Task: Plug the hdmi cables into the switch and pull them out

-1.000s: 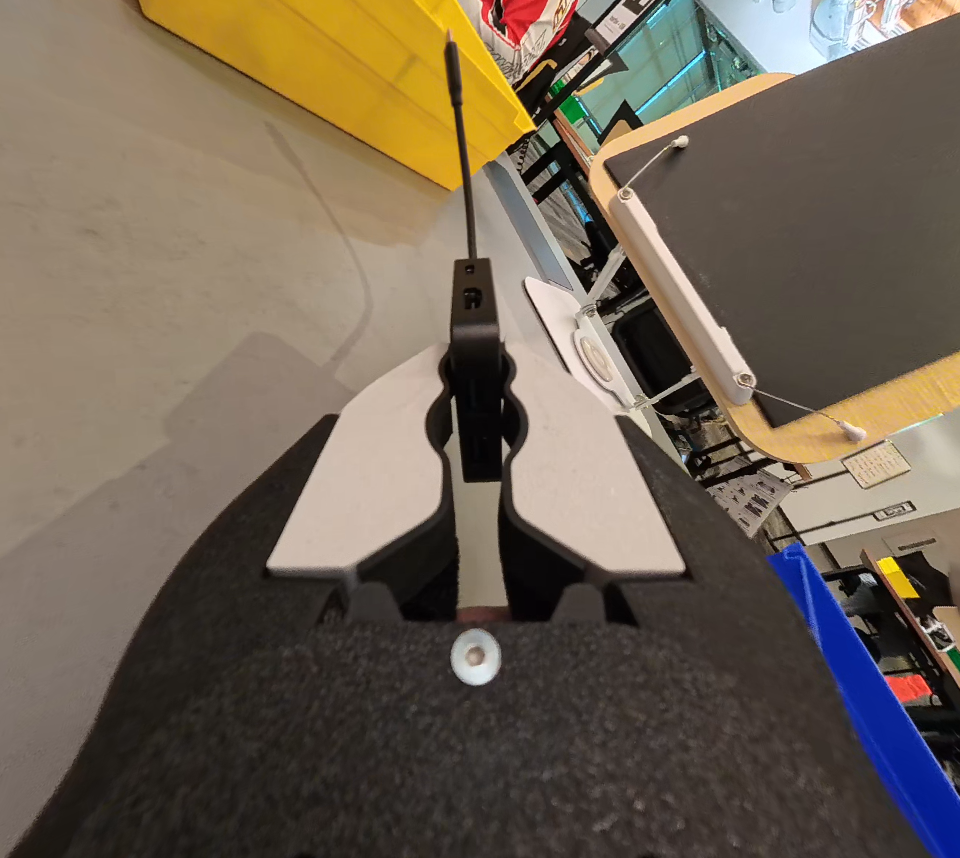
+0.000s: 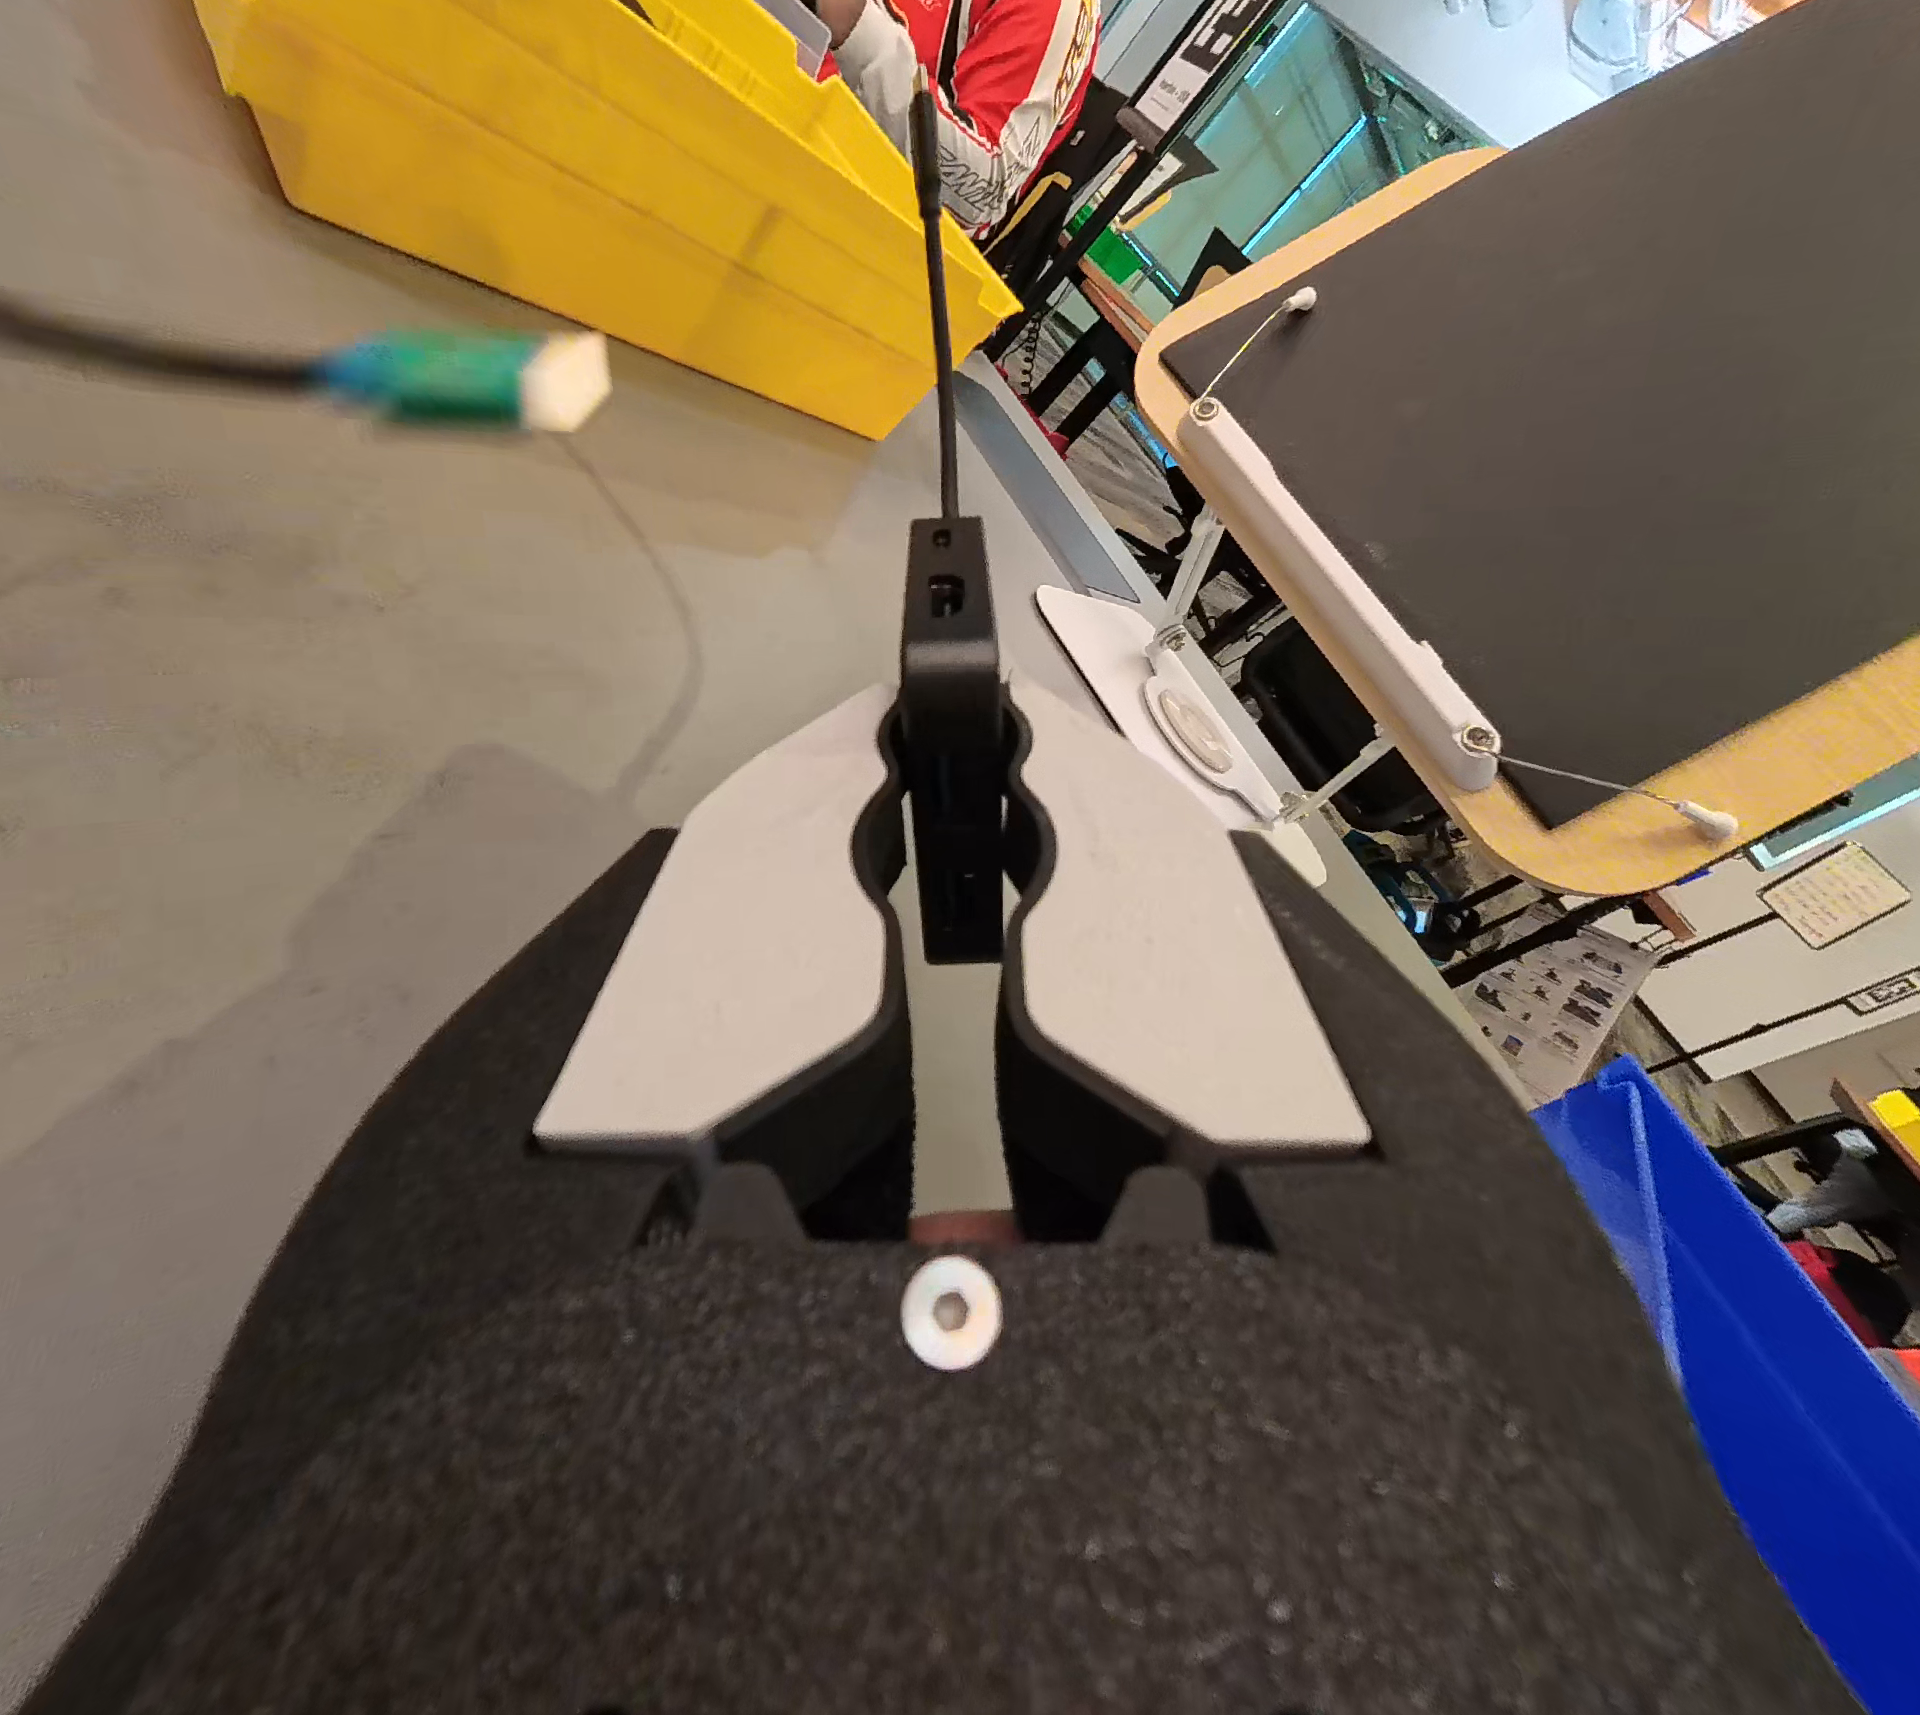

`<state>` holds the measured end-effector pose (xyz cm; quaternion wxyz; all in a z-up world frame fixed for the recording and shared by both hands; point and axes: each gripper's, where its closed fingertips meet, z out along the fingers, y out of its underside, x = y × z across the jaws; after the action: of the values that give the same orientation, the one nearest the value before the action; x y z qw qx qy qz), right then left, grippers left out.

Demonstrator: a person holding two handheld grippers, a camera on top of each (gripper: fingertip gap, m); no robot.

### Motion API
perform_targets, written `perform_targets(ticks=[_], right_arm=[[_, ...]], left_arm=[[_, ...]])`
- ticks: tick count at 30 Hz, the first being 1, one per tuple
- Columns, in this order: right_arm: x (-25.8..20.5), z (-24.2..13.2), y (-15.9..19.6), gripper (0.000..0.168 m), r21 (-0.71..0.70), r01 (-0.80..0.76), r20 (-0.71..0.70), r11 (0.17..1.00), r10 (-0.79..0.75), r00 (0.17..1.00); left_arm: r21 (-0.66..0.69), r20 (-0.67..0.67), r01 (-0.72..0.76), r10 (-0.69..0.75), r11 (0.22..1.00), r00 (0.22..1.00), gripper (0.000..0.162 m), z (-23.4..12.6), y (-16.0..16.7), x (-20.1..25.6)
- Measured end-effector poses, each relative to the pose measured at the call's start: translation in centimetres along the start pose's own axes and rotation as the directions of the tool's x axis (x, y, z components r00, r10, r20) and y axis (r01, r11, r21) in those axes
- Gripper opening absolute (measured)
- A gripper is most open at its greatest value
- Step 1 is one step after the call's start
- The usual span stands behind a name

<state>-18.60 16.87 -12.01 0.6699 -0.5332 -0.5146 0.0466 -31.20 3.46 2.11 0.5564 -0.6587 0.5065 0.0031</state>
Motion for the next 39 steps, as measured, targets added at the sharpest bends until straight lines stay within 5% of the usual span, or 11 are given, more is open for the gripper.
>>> perform_targets(ticks=[4, 8, 11, 17, 21, 24, 31, 35, 39], right_arm=[[-0.3, 0.0, -0.1, 0.013, 0.000, 0.016, 0.005, 1.000, -0.016, 1.000], [-0.6, 0.2, 0.1, 0.013, -0.012, 0.031, 0.016, 0.999, -0.030, 0.999], [-0.6, 0.2, 0.2, 0.013, -0.016, 0.039, 0.012, 0.999, -0.038, 0.999], [-0.4, 0.2, 0.2, 0.013, -0.016, 0.033, 0.013, 0.999, -0.033, 0.999], [-0.5, 0.2, 0.1, 0.013, -0.012, 0.031, 0.014, 0.999, -0.031, 0.999], [-0.4, 0.2, 0.3, 0.013, -0.015, 0.020, 0.013, 1.000, -0.020, 1.000], [-0.6, 0.3, 0.4, 0.013, -0.023, 0.035, 0.018, 0.999, -0.035, 0.999], [-0.8, 0.3, 0.4, 0.013, -0.027, 0.054, 0.024, 0.998, -0.053, 0.998], [-1.0, 0.4, 0.6, 0.013, -0.034, 0.054, 0.032, 0.998, -0.053, 0.998]], left_arm=[[-0.062, -0.118, -0.088, 0.080, 0.994, 0.990, 0.006, 2.4, 1.8, 4.9], [-0.140, -0.295, 0.007, -0.049, 0.990, 0.954, 0.008, 6.7, 6.2, 12.4], [-0.200, -0.309, 0.078, -0.138, 0.977, 0.941, 0.008, 8.3, 8.1, 14.7], [-0.156, -0.302, 0.135, -0.177, 0.979, 0.937, 0.007, 7.0, 5.8, 13.6], [-0.020, -0.408, 0.431, -0.401, 0.902, 0.820, 0.007, 3.6, 0.3, 10.4], [0.004, -0.409, 0.595, -0.542, 0.804, 0.734, 0.006, 2.6, 0.3, 6.6], [-0.207, -0.147, 0.704, -0.733, 0.680, 0.665, 0.007, 6.6, 13.2, 3.9], [-0.347, 0.016, 0.558, -0.590, 0.754, 0.807, 0.007, 7.6, 19.0, 4.7], [-0.429, 0.108, 0.339, -0.325, 0.837, 0.940, 0.006, 8.0, 20.9, 5.0]])
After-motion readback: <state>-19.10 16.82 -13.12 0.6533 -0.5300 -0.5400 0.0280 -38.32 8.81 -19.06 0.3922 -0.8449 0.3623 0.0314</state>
